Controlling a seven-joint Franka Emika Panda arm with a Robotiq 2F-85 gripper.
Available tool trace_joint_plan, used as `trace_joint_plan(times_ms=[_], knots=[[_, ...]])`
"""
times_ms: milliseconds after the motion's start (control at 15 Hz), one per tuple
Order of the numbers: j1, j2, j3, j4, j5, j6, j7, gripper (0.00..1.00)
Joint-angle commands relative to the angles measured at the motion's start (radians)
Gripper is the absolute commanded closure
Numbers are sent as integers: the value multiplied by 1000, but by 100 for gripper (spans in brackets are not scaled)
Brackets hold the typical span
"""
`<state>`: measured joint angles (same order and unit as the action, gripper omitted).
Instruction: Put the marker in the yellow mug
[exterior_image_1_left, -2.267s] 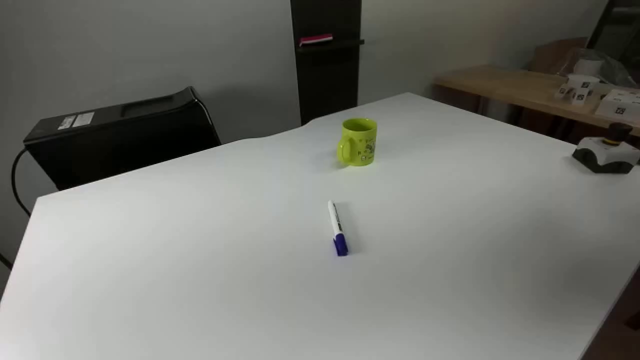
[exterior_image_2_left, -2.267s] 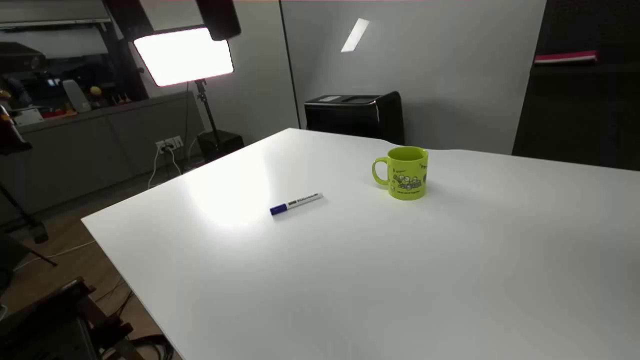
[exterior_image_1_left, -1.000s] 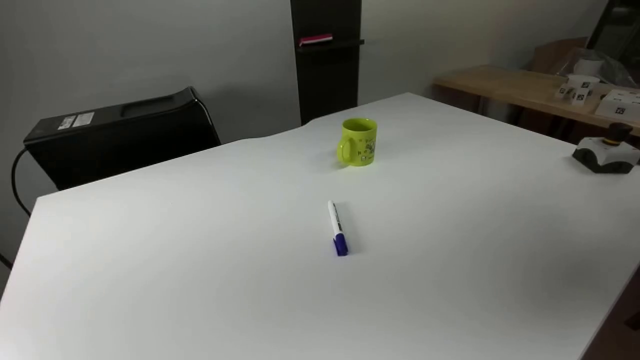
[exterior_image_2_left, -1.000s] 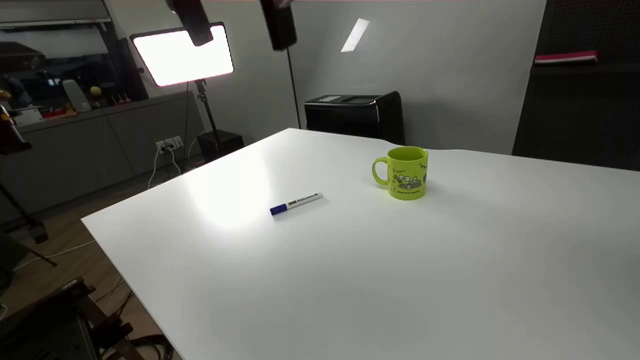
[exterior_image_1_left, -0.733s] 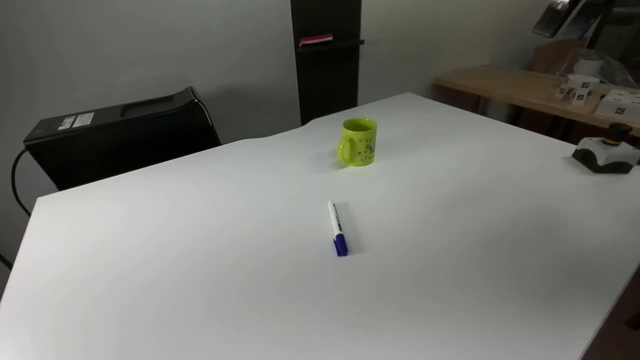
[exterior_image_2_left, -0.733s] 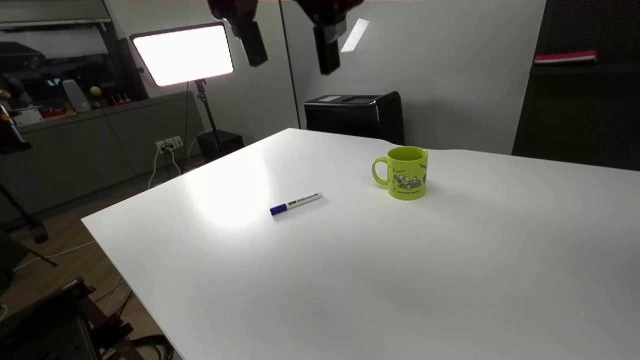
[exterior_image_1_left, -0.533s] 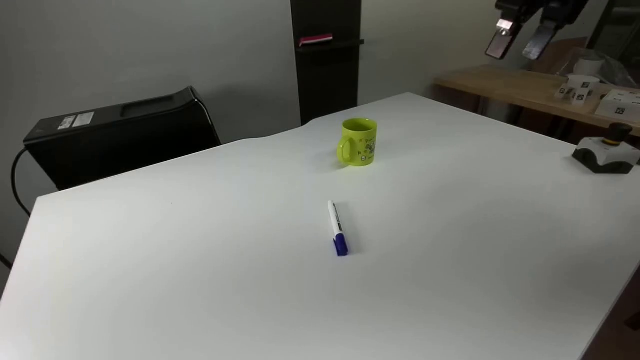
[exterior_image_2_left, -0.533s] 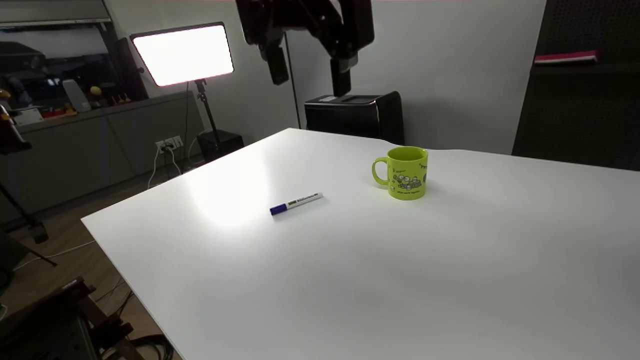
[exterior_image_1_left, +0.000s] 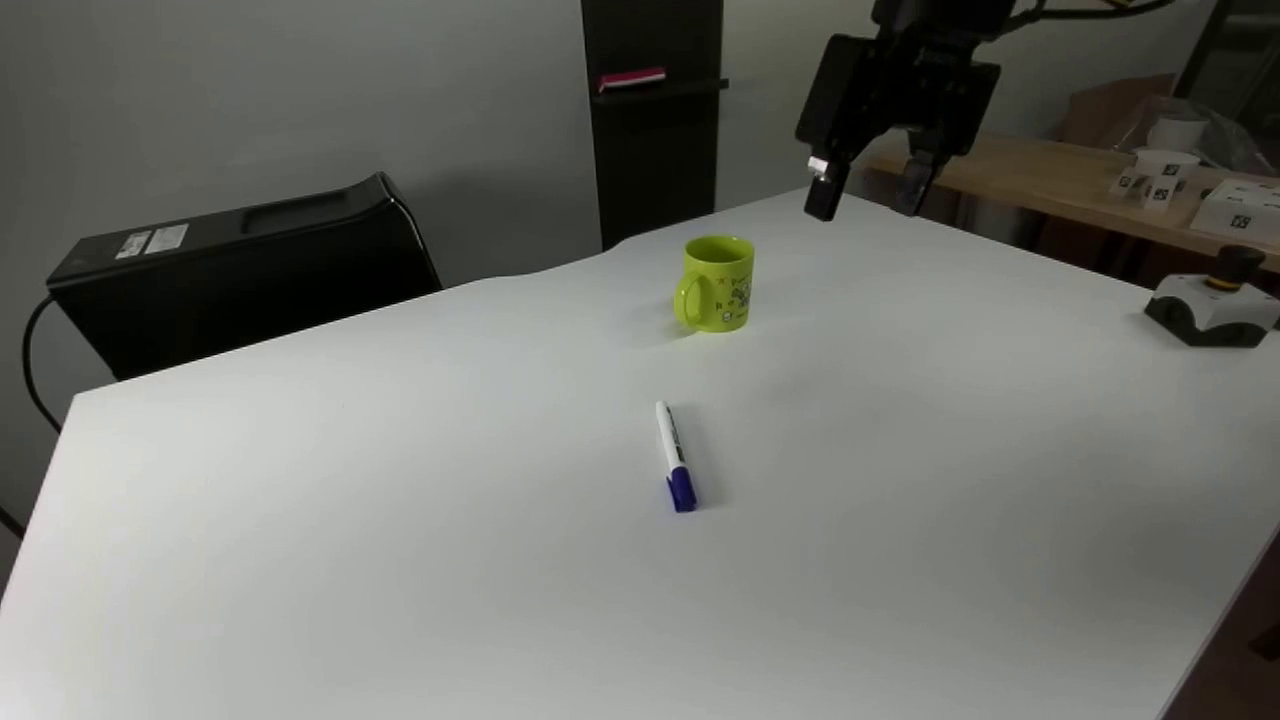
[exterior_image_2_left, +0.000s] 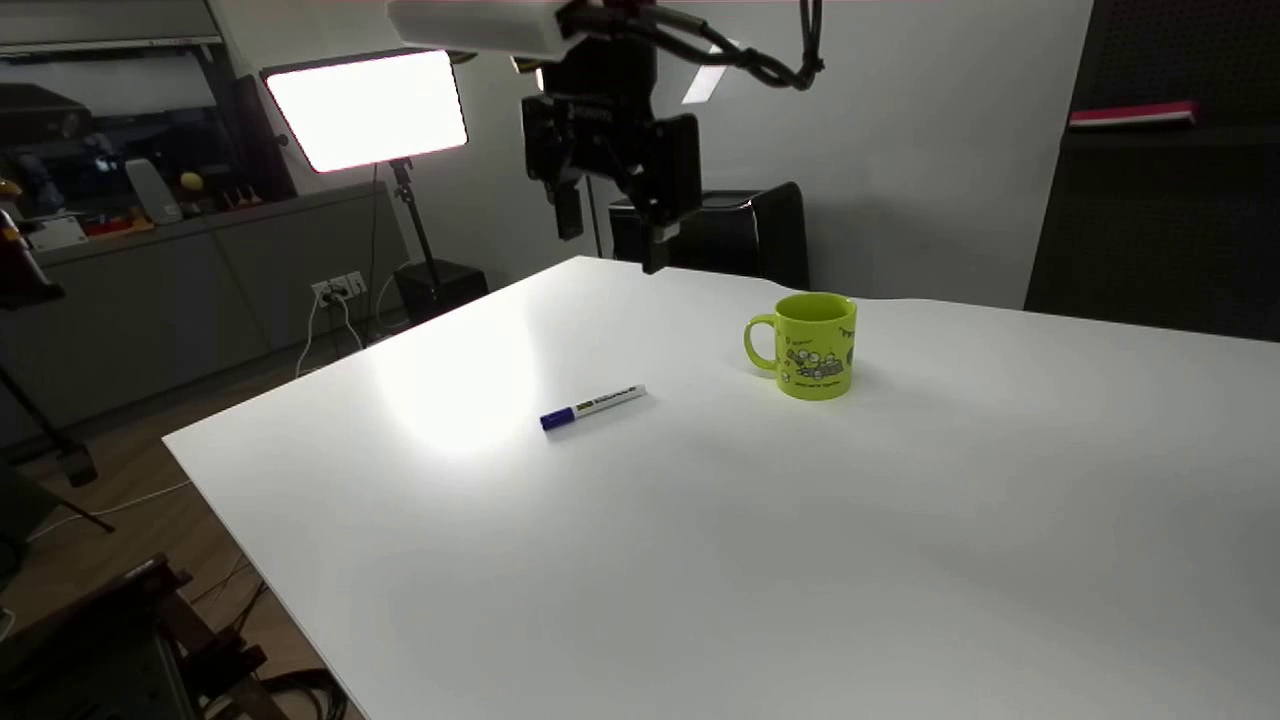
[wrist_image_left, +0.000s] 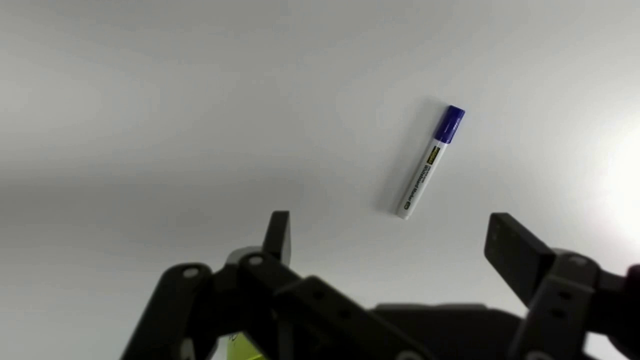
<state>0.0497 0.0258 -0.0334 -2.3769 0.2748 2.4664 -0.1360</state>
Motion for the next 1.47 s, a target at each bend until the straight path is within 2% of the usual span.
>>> trace_joint_plan(times_ms=[0,67,133,333,867,1400], knots=[[10,109,60,82,49,20,40,0],[9,116,78,88,64,5,13,0],[-9,79,69,45,34,15,9,0],[-2,112,93,65,46,15,9,0],[-3,112,91,71,50,15,9,0],[66,332,104,181,-79,75,246,0]])
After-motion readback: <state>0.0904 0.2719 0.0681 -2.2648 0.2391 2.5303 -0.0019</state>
